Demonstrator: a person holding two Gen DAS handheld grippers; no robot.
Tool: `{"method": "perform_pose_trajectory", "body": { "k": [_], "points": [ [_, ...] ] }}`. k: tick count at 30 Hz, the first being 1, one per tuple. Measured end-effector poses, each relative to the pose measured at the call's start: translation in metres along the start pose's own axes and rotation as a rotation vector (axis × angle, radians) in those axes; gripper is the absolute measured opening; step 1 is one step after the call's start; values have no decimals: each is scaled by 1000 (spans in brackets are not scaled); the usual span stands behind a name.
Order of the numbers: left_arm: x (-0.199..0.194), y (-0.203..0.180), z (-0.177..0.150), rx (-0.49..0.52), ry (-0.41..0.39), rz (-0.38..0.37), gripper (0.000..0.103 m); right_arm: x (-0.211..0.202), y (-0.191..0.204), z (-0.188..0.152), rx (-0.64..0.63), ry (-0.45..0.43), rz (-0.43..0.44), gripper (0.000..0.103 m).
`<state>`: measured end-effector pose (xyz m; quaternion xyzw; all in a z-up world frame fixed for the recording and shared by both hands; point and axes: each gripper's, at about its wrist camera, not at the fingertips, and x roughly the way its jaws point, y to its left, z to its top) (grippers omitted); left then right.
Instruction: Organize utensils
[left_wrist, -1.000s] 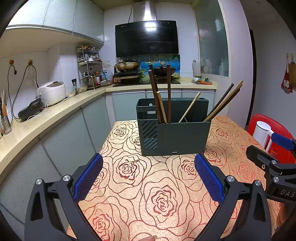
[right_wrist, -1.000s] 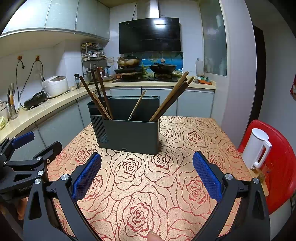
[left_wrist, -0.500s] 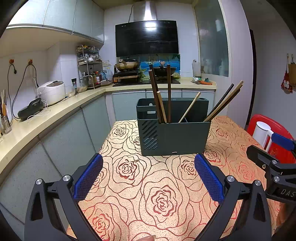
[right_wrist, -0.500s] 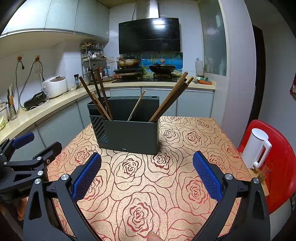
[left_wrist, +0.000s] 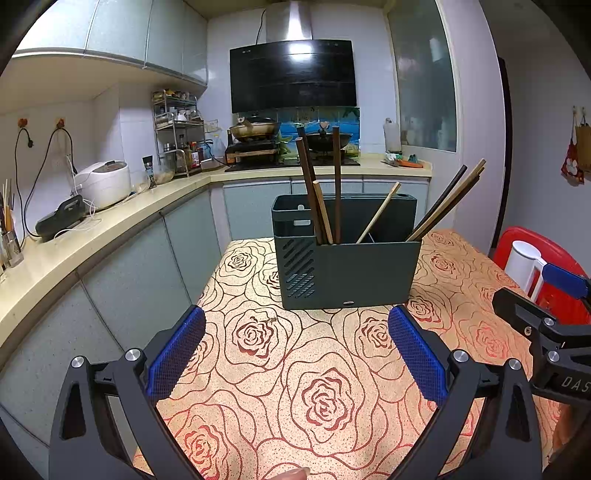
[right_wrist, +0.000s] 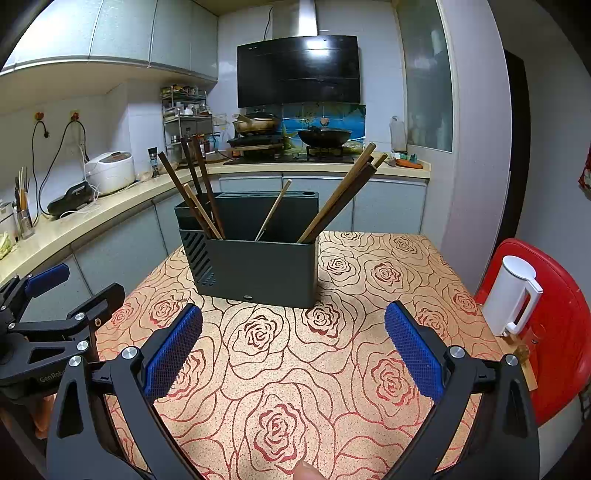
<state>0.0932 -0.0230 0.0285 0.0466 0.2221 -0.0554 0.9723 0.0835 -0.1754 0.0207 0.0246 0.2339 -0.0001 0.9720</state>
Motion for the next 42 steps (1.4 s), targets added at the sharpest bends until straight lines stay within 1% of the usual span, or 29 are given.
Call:
{"method": "perform_pose_trajectory", "body": {
  "k": [13, 29, 42],
  "points": [
    [0, 0, 0, 0, 1, -1, 96, 0, 1, 0, 0, 0, -1, 96],
    [3, -2, -3, -3, 15, -20, 96, 1, 0, -1, 0, 2, 0, 96],
    [-1, -6, -5, 26, -11, -5, 96, 3, -3, -6, 10, 13, -5, 96]
  ]
}}
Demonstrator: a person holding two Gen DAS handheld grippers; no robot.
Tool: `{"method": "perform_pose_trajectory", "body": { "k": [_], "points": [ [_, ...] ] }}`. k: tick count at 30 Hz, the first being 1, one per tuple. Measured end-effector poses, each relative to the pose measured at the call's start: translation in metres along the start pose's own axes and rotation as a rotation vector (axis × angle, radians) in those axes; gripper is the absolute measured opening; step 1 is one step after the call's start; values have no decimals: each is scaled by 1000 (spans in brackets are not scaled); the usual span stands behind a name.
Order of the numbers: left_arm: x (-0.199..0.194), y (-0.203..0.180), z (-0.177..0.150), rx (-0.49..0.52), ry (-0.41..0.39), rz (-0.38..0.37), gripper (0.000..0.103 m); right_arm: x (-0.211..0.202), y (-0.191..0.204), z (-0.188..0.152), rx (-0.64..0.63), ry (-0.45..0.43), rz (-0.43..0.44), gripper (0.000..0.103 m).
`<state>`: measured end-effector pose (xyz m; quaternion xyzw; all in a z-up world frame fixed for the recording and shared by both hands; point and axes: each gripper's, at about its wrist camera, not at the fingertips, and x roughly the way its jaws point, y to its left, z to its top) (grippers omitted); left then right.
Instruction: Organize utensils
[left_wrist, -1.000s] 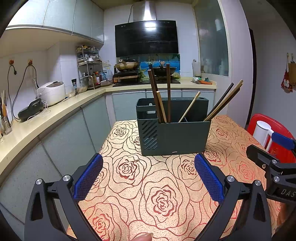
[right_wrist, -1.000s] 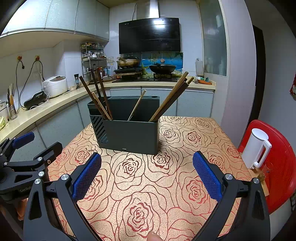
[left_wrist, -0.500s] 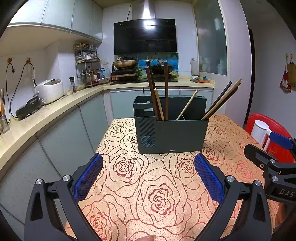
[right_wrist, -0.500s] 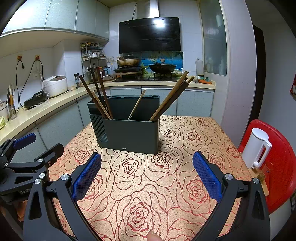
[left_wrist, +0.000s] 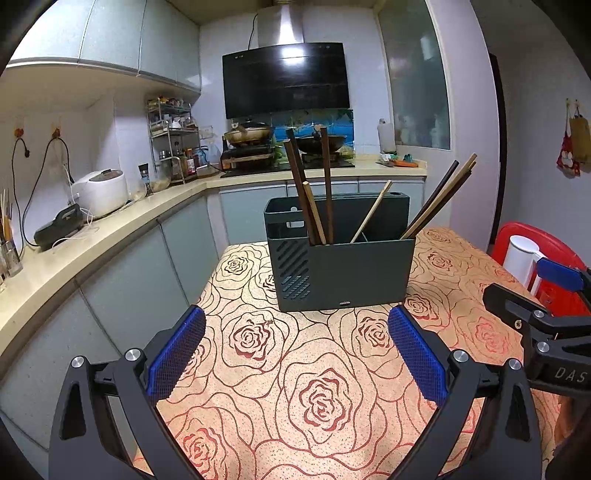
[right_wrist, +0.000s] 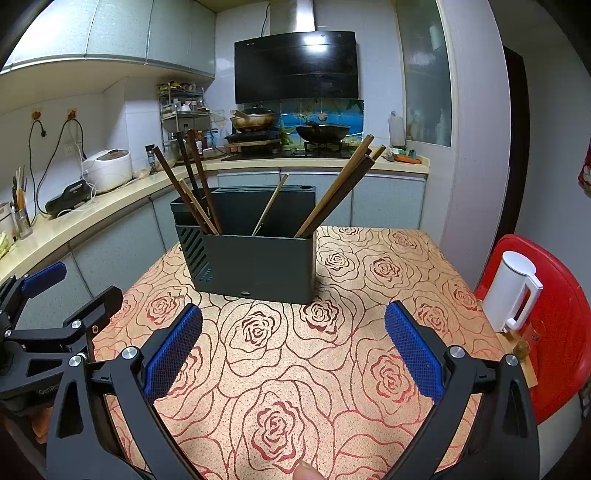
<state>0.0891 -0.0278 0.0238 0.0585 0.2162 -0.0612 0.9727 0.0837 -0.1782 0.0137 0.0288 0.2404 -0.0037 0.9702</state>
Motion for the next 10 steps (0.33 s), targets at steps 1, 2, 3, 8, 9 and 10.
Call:
{"method": "perform_pose_trajectory", "body": {
  "k": [1, 2, 3, 8, 9, 10],
  "points": [
    [1, 1, 0, -4, 3, -2, 96, 1, 0, 0, 1, 1, -1, 96],
    [2, 1, 1, -9, 10, -2, 96, 0, 0, 0, 1, 1, -1, 96],
    [4, 3, 2, -15, 23, -2, 96, 1, 1, 0, 1, 1, 0, 96],
    [9, 10, 3, -45, 58, -4, 96, 1, 1, 0, 0, 4, 0, 96],
    [9, 10, 3, -45, 60, -4, 96, 1, 0, 0, 1, 5, -1, 96],
    [9, 10, 3, -44, 60, -5, 96, 1, 1, -1, 1, 6, 0, 96]
  ]
}}
